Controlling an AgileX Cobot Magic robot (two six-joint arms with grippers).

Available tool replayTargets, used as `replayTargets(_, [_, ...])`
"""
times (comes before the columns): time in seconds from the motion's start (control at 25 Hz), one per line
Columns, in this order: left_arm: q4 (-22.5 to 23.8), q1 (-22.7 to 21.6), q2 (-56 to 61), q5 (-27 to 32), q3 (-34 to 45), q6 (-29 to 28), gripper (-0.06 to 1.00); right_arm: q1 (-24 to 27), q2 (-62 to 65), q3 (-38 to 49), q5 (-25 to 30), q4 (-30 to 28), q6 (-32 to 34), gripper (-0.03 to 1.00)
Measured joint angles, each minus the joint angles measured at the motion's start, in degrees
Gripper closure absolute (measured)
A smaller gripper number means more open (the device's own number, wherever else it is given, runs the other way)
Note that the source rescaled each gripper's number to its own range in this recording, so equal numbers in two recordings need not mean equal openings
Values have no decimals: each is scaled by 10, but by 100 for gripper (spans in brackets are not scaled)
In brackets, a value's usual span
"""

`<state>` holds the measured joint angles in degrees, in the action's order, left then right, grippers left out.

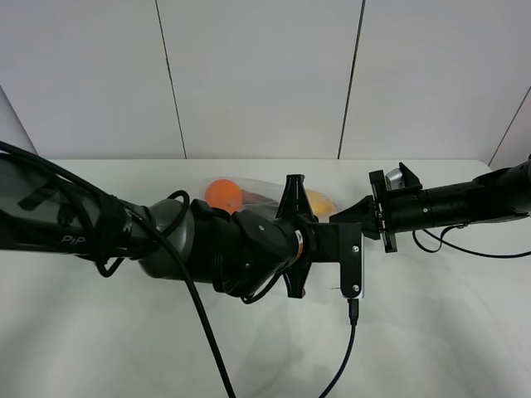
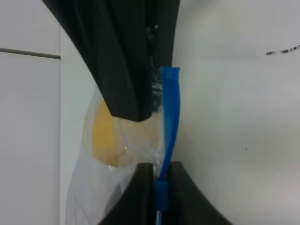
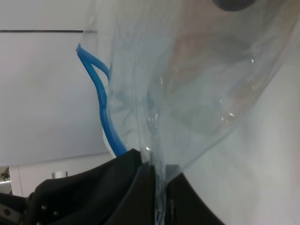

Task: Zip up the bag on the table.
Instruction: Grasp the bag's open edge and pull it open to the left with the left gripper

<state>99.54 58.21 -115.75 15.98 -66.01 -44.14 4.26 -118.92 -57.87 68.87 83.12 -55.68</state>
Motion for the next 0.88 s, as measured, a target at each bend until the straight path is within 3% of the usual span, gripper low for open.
replayTargets(0.32, [-1, 5, 0, 12, 4, 1, 94, 0, 0, 0, 4, -2, 0, 97])
replayTargets(0.6, [14, 6, 0, 20, 33, 40, 94, -2, 0, 0, 5, -14, 0, 97])
replayTargets(0.88, [16, -14, 1, 25, 43, 43, 94, -2, 0, 0, 2, -6, 0, 97])
